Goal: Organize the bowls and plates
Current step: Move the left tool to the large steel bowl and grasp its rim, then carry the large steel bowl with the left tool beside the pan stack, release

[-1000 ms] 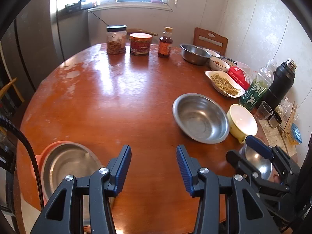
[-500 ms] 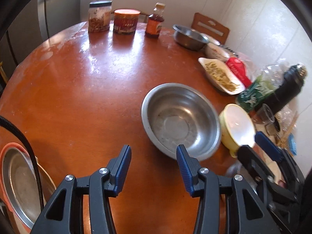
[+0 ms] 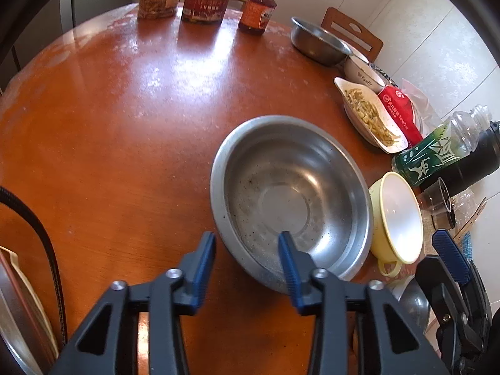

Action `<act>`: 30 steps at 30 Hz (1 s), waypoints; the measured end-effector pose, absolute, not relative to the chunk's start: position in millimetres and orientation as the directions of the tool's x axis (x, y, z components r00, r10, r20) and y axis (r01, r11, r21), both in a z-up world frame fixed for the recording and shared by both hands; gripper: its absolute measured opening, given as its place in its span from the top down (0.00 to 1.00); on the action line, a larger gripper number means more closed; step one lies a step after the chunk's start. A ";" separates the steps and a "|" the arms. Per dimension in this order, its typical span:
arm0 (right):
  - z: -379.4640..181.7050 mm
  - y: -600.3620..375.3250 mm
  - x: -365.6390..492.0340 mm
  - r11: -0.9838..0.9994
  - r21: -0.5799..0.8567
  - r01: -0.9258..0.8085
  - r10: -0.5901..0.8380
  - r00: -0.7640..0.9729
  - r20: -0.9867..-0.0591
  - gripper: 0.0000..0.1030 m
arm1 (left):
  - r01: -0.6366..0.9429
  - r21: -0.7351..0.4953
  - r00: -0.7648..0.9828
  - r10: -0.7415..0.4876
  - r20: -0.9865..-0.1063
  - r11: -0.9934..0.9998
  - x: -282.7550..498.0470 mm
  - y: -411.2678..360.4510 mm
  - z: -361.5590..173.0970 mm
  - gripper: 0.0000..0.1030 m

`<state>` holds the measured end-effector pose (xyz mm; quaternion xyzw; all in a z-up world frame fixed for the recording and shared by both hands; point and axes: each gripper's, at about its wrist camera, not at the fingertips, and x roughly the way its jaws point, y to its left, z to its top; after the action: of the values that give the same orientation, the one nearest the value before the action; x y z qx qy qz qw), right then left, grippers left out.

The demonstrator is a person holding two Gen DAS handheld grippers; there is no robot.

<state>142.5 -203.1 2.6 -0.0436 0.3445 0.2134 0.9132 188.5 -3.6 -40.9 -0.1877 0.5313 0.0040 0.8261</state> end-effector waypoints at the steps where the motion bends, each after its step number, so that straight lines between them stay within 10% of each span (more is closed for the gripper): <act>1: 2.2 -202.9 143.2 0.905 0.065 -0.420 0.358 0.671 -0.650 0.36 | -0.205 -0.308 0.432 -0.197 -0.880 0.929 188.7 -3.8 -42.3 0.69; 30: -26.0 -151.8 160.2 0.845 -0.003 -0.534 0.353 0.562 -0.749 0.50 | -0.127 -0.203 0.386 -0.141 -0.912 0.971 123.5 12.9 -38.0 0.77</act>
<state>160.2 -151.8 -26.0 -0.1154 0.3938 0.2531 0.8761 123.5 12.9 -38.0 -0.1208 0.5543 -0.0040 0.8235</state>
